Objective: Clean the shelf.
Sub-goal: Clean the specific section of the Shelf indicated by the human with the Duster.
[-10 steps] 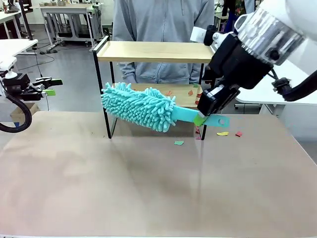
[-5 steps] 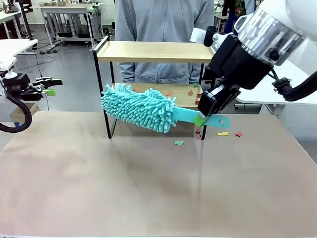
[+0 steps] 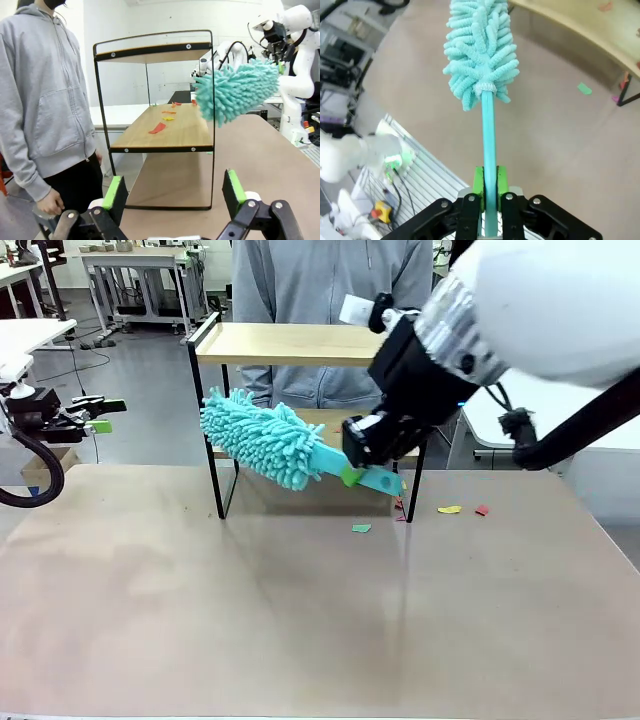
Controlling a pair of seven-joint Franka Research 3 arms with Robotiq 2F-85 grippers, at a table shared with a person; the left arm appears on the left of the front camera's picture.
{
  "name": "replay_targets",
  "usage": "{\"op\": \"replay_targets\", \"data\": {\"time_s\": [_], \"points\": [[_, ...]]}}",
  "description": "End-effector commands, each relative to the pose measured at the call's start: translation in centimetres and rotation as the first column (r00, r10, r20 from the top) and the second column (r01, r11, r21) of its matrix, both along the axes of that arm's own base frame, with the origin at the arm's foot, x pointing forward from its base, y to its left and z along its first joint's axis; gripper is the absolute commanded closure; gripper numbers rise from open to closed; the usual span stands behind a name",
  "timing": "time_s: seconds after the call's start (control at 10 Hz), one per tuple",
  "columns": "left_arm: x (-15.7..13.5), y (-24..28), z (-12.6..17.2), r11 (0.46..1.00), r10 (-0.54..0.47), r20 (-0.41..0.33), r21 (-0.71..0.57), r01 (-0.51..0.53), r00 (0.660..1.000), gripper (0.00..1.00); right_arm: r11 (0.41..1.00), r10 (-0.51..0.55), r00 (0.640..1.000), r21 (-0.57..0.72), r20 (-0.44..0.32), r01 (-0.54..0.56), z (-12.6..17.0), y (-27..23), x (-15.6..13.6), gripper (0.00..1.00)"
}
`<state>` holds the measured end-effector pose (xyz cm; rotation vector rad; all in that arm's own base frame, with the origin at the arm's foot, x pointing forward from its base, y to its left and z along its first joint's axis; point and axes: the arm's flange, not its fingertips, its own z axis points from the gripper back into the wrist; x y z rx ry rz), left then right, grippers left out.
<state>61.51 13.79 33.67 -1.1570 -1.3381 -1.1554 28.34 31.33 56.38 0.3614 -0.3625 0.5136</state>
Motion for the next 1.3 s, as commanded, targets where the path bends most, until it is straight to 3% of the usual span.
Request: {"op": "replay_targets", "data": {"time_s": [0.0, 0.6, 0.8, 0.9, 1.2], "points": [[-0.2, 0.0, 0.3, 1.000, 0.003, 0.013, -0.003, -0.003, 1.000, 0.00, 0.991, -0.135, 0.989, -0.017, 0.056, 0.136, 0.1, 2.9, 1.5, 0.87], [-0.2, 0.0, 0.3, 1.000, 0.003, 0.013, -0.003, -0.003, 1.000, 0.00, 0.932, -0.362, 0.930, -0.011, 0.061, 0.363, 0.0, 11.3, 6.4, 0.87], [-0.2, 0.0, 0.3, 1.000, 0.003, 0.013, -0.003, -0.003, 1.000, 0.00, 0.927, -0.371, 0.928, -0.051, 0.038, 0.373, 0.3, 12.7, 7.1, 0.87], [-0.2, 0.0, 0.3, 1.000, 0.003, 0.013, -0.003, -0.003, 1.000, 0.00, 0.942, -0.334, 0.942, -0.012, 0.033, 0.335, -0.5, 9.6, 6.2, 0.87], [-0.2, 0.0, 0.3, 1.000, 0.003, 0.013, -0.003, -0.003, 1.000, 0.00, 0.939, -0.343, 0.939, -0.023, 0.024, 0.344, -0.6, 10.6, 6.8, 0.87]]}}
